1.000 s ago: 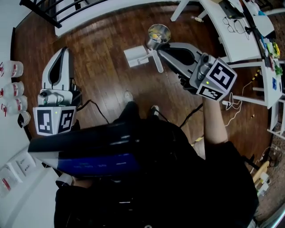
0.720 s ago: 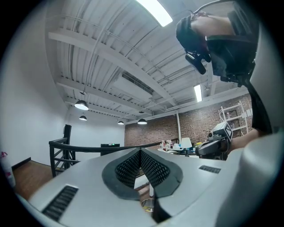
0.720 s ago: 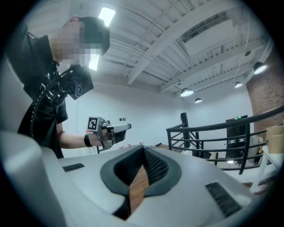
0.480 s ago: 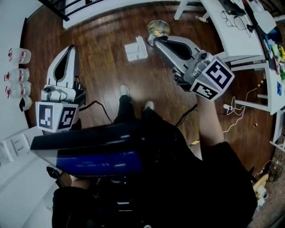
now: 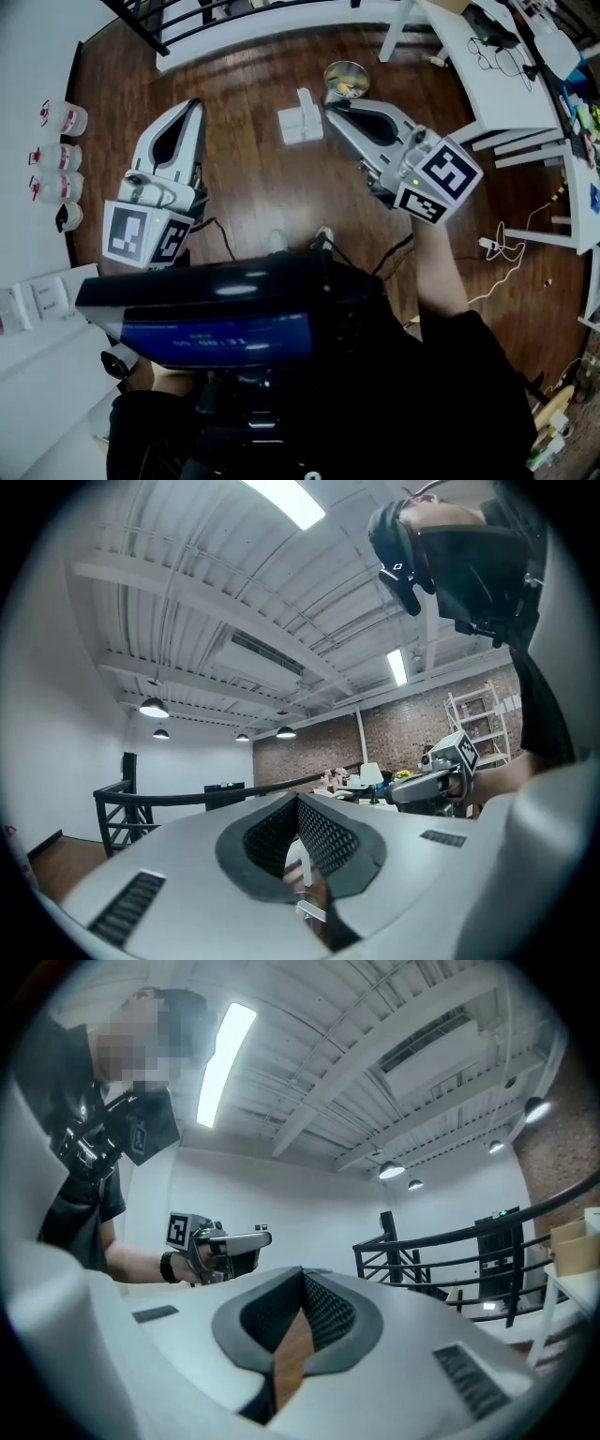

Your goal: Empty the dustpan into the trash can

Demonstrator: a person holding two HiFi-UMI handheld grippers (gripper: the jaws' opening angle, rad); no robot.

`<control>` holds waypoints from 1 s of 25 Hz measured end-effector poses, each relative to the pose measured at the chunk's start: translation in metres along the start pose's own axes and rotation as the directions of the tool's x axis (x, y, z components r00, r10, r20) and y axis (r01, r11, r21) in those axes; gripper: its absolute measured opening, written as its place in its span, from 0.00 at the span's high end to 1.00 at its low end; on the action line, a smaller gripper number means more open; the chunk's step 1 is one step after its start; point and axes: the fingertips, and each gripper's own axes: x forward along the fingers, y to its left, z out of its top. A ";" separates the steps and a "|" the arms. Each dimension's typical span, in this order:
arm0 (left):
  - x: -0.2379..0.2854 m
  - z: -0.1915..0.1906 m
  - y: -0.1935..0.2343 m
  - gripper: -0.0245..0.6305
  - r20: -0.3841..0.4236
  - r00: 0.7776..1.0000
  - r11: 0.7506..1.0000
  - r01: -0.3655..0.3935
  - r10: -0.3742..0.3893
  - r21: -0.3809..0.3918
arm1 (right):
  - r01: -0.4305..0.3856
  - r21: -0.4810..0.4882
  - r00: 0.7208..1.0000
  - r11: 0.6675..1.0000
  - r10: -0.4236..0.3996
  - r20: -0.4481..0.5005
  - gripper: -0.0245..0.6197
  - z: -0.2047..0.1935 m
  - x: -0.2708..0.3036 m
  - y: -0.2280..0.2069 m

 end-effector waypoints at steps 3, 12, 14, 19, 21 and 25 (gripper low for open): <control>-0.004 0.001 0.004 0.96 0.003 1.000 1.000 0.011 -0.011 -0.016 | 0.025 -0.005 1.000 1.000 -0.025 -0.008 0.96 0.000 0.003 0.005; -0.028 0.000 0.026 0.96 0.013 1.000 0.999 0.023 -0.023 -0.027 | 0.040 -0.006 0.998 0.999 -0.040 -0.042 0.96 -0.007 0.025 0.031; -0.031 -0.001 0.031 0.96 0.020 0.999 0.999 0.027 -0.026 -0.033 | 0.042 -0.016 0.998 0.999 -0.043 -0.052 0.96 -0.008 0.030 0.034; -0.032 -0.009 0.039 0.96 -0.009 1.000 1.000 0.017 -0.017 -0.025 | 0.035 -0.010 0.998 0.999 -0.036 -0.056 0.96 -0.011 0.042 0.041; -0.033 -0.011 0.042 0.96 -0.005 1.000 0.999 0.014 -0.014 -0.034 | 0.029 -0.012 0.998 0.999 -0.030 -0.056 0.96 -0.011 0.047 0.044; -0.034 -0.002 0.049 0.96 0.054 0.998 0.998 0.019 -0.016 -0.060 | 0.034 -0.001 0.999 0.999 -0.034 -0.033 0.96 -0.005 0.054 0.042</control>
